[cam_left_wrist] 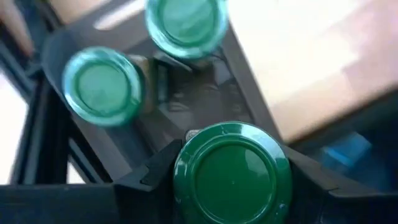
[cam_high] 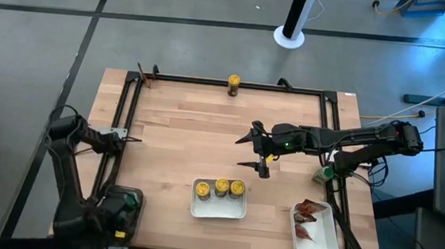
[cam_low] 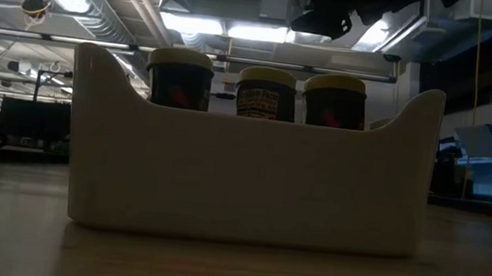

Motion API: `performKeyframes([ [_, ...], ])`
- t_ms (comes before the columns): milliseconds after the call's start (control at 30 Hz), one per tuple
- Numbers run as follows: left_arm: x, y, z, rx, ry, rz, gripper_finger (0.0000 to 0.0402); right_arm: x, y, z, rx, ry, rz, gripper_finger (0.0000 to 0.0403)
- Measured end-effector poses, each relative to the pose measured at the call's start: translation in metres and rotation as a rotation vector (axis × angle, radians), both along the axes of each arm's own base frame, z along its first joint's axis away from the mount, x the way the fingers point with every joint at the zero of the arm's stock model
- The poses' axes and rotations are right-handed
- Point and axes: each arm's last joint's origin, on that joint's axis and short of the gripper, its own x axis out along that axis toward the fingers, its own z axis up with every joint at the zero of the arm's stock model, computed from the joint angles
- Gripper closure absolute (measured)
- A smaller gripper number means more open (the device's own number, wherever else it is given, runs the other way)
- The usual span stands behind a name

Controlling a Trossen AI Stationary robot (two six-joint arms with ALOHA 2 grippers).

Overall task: Sort spices by type
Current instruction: Put the top green seasoning bottle into the black bin

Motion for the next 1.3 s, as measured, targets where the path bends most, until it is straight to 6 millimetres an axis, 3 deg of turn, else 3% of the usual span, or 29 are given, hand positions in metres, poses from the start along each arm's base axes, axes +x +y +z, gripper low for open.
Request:
performKeyframes([
  [200, -0.001, -0.003, -0.02, 0.139, 0.086, -0.028, 0.0215, 0.0, 0.0, 0.0, 0.0, -0.005, 0.0, 0.0061],
  [700, -0.009, -0.017, -0.05, 0.262, 0.148, -0.05, 0.02, 0.001, 0.0, 0.001, 0.007, -0.013, -0.002, 0.0061],
  [1100, -0.007, -0.02, -0.051, 0.222, 0.134, -0.083, 0.0186, 0.001, 0.0, 0.001, 0.008, -0.013, -0.003, 0.0061],
  [1300, -0.01, -0.013, -0.034, 0.177, 0.122, -0.083, 0.0184, 0.001, 0.0, 0.001, 0.009, -0.013, -0.003, 0.0061],
])
